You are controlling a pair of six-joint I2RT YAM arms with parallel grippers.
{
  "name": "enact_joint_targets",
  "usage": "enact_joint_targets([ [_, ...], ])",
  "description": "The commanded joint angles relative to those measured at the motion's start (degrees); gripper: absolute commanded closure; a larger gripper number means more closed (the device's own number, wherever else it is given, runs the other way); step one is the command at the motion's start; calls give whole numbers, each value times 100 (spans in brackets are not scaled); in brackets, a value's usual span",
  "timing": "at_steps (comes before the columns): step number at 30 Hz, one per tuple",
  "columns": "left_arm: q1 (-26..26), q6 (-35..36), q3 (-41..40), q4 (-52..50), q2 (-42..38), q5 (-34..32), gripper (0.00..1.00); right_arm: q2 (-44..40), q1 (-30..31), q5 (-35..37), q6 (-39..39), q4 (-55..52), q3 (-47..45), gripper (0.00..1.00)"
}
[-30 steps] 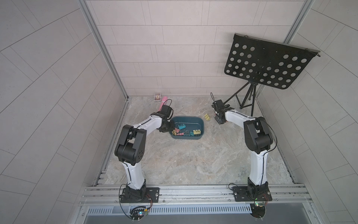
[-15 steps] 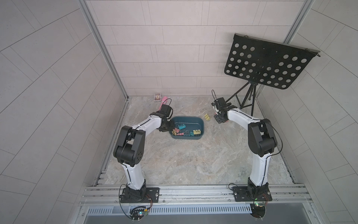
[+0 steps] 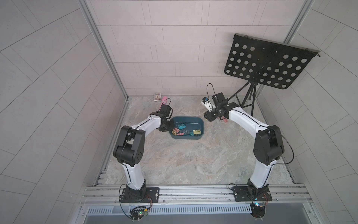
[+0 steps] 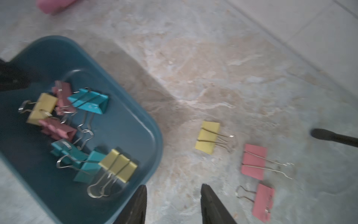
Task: Take out the binder clips from the storage box
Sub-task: Place the binder clip at the center of the board, then pick up the binder clip from the storage box.
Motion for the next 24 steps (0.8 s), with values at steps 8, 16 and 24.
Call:
enact_joint_targets([
  [8, 39, -39, -199, -7, -351, -31, 76, 520, 376, -1921, -238, -140, 155, 50],
  [16, 40, -53, -299, 17, -427, -57, 76, 1064, 631, -2154, -226, -343, 508, 47],
  [24, 40, -74, -334, 41, -431, -52, 76, 1592, 735, -2183, -178, -520, 910, 46],
])
